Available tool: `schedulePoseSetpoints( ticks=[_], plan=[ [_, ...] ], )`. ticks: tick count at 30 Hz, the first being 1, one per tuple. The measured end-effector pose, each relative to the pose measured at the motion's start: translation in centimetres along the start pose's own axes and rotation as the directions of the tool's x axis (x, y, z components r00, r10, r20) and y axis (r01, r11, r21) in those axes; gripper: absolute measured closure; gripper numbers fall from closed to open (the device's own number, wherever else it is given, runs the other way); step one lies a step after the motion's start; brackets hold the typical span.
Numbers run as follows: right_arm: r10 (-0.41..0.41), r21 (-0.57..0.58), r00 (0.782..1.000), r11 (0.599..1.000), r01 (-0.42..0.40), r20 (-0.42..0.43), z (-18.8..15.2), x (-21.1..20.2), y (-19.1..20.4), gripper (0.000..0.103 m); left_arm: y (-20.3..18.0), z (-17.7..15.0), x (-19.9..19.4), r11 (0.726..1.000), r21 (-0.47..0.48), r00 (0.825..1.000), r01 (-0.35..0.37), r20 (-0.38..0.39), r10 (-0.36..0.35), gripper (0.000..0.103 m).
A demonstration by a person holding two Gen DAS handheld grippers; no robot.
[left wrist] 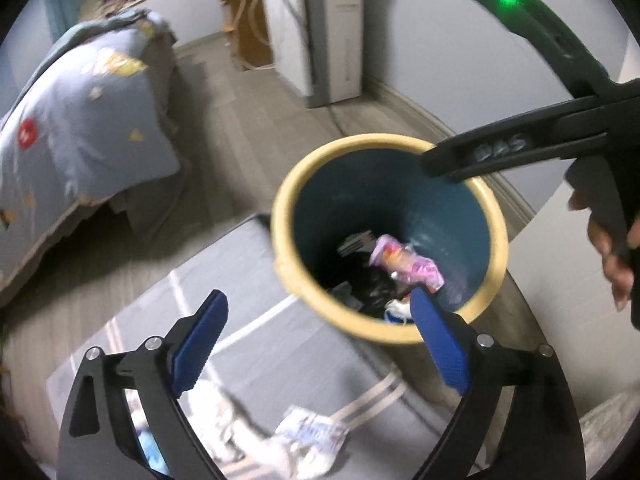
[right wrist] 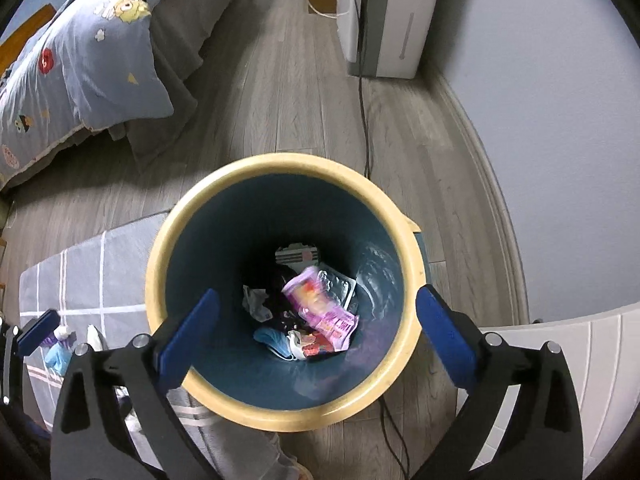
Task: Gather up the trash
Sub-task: 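Open both grippers over the bin and move back to the cushion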
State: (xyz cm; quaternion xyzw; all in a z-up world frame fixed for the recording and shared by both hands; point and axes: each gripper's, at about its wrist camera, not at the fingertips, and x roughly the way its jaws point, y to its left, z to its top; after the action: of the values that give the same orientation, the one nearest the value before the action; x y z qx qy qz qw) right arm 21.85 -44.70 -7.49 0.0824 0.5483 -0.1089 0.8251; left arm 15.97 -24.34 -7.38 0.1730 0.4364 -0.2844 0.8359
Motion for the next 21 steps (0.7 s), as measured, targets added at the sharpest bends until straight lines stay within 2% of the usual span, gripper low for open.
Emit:
schedulePoseSetpoints(
  ticks=[9,16,19,21],
  plan=[
    [0.023,-0.022,0.999,1.000,-0.022,0.041,-0.2,-3.1,2.5,0.006,6.1,-3.2,-6.8,0.992,-0.103,0.997,-0.074,0.028,0.078,0.009],
    [0.055,-0.073,0.997,0.996,-0.052,0.048,-1.0,-4.5,5.9,0.006,10.7,-7.1,-12.2,0.974,-0.152,0.985,-0.168,-0.002,0.170,0.009],
    [0.119,-0.055,0.993,0.991,-0.118,0.026,-1.4,-4.5,7.3,0.006,12.8,-9.4,-14.3,0.960,-0.200,0.980,-0.194,0.002,0.199,0.007],
    [0.182,-0.045,0.983,0.982,-0.182,-0.006,-1.9,-4.3,8.8,0.006,14.6,-11.4,-15.3,0.942,-0.275,0.979,-0.195,0.008,0.206,0.007]
  ],
)
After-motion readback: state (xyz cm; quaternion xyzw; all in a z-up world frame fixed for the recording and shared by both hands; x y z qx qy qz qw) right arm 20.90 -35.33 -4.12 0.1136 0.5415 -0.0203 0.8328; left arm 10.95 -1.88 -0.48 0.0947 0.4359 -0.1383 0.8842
